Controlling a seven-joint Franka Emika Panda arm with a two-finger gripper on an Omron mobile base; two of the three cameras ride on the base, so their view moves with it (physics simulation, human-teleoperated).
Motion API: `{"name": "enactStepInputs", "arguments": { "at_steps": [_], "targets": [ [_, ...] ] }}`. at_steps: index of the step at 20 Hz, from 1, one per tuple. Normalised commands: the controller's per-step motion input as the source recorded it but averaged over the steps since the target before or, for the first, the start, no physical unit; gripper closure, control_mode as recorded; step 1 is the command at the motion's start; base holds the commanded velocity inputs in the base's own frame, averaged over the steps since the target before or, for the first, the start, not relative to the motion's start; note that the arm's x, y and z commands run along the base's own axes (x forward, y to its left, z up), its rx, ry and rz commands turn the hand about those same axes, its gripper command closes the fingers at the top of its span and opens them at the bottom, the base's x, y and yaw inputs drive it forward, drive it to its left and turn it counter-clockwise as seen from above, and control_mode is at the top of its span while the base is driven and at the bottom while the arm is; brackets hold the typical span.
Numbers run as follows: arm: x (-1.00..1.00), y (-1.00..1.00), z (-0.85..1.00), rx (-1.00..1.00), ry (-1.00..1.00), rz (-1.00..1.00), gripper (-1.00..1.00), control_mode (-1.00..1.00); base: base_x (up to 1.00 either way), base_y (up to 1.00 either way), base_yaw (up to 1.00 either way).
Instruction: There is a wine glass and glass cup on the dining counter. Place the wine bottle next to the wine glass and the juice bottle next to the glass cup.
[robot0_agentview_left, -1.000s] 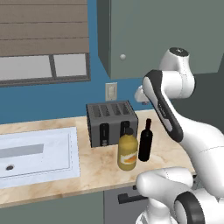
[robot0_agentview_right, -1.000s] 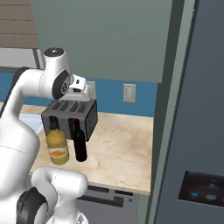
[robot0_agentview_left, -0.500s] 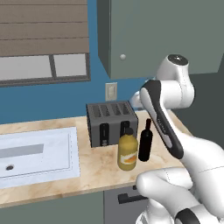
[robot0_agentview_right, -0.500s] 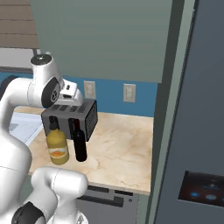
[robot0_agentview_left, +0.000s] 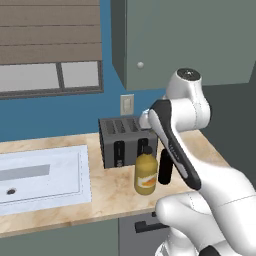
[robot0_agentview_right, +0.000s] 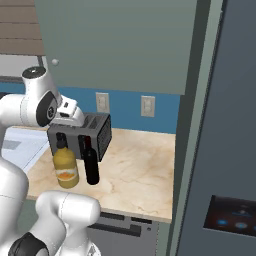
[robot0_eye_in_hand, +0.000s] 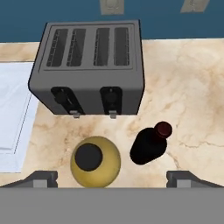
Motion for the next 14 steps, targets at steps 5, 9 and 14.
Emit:
{"name": "enactStepInputs", "arguments": {
  "at_steps": [5,9,14],
  "targets": [
    [0.01,0.34,-0.17,0.00,0.03,-0.07,-1.00,-1.00,0.00,0.00,0.00],
    [0.07,0.20,-0.22,0.00,0.14,-0.03,-1.00,-1.00,0.00,0.00,0.00],
    [0.02,0.11,-0.20,0.00,0.10,0.00,-1.00,-1.00,0.00,0.00,0.00]
  ]
}}
